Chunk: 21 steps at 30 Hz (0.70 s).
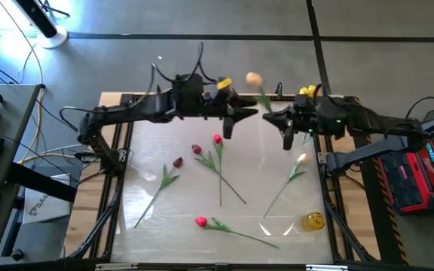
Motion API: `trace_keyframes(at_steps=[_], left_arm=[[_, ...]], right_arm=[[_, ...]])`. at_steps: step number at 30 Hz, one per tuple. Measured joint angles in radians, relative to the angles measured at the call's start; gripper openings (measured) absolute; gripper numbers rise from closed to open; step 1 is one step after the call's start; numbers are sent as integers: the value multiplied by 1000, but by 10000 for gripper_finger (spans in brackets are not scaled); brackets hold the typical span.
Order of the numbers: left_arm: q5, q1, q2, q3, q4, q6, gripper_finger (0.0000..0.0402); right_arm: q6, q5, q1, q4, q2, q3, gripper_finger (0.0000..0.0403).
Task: Sort flowers into vase by color
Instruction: Put the left white tulip into the transparent vase
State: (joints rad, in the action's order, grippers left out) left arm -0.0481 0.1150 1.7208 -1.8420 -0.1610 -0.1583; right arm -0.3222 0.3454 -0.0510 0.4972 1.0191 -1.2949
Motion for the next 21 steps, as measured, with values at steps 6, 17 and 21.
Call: trace_keyframes(at_steps=[6, 17, 21], left_arm=[[69, -1, -88, 0, -146, 30, 144], [239, -48, -302, 185, -215, 9, 144], [263, -61, -389, 358, -81, -52, 144]], right_arm=[[35, 123, -30, 0, -57, 0, 0], [283, 238, -161, -90, -145, 0, 0], [395, 286, -219, -136, -172, 0, 0]])
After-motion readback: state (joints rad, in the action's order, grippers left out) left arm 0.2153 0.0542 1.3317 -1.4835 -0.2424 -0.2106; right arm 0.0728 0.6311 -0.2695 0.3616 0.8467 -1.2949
